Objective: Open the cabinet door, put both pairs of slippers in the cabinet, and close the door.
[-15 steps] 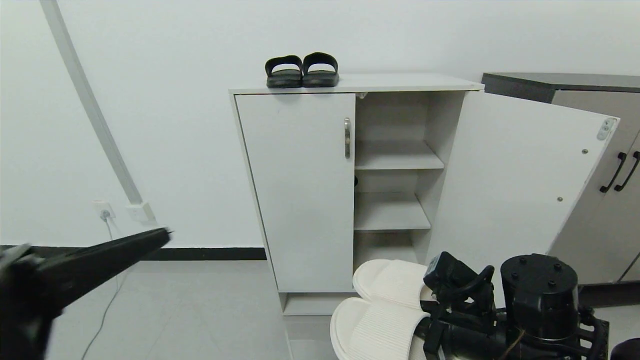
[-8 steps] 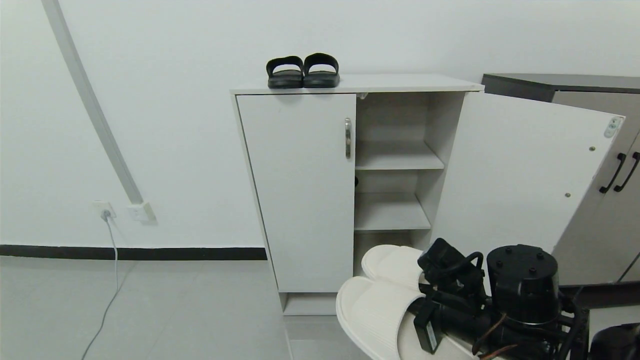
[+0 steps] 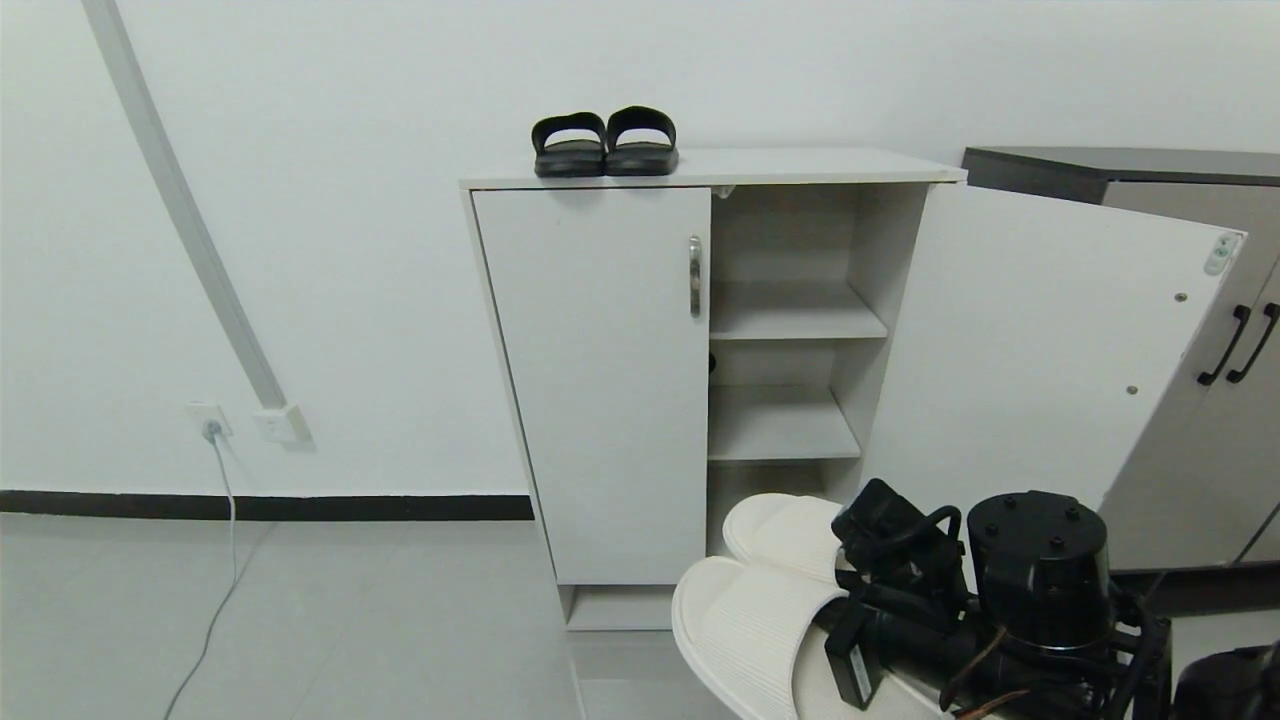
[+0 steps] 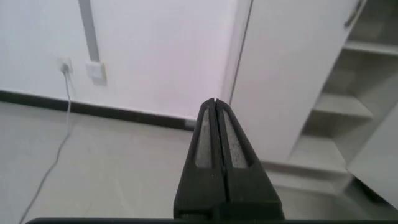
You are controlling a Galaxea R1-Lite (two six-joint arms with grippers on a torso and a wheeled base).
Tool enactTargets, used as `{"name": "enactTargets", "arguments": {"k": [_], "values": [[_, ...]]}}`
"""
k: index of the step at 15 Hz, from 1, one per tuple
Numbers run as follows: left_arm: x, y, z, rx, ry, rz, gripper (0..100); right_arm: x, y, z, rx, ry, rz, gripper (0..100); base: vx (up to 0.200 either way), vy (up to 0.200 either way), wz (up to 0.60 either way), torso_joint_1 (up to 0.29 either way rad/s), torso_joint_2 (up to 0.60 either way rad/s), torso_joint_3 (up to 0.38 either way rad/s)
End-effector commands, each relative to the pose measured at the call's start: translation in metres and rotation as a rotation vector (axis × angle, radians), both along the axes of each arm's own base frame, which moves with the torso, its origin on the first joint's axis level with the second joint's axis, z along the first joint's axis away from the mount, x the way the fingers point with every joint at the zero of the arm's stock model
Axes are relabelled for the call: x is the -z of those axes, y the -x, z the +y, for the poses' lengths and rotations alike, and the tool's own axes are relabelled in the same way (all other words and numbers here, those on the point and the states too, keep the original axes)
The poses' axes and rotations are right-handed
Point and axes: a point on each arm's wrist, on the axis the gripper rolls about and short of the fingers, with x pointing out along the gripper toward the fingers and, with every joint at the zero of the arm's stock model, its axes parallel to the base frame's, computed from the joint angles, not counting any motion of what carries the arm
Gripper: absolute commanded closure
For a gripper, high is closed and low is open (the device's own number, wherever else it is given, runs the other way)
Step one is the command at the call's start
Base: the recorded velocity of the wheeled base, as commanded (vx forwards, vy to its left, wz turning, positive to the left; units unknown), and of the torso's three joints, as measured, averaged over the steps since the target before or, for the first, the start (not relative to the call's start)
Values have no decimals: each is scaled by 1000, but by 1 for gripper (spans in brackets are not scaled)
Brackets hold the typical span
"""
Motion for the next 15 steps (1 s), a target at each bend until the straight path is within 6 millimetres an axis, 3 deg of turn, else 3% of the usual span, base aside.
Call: {"name": "enactTargets", "arguments": {"k": [1,5,9,12,15], "values": [[13,-1,1,6,-11,21,100,-2,1,0,0,-3,-5,100,0,0,0,0,0,0],[18,1,-3,205,-95,31,100,-1,1,0,-1,-1,-5,100,0,0,0,0,0,0],[18,1,-3,220,-97,32,100,-1,-6,5,58,3,-18,100,0,0,0,0,0,0],[18,1,-3,219,-80,31,100,7,-10,15,206,-35,36,100,0,0,0,0,0,0],[18,1,-3,217,-80,31,100,6,-20,38,409,-113,24,100,0,0,0,0,0,0]]}}
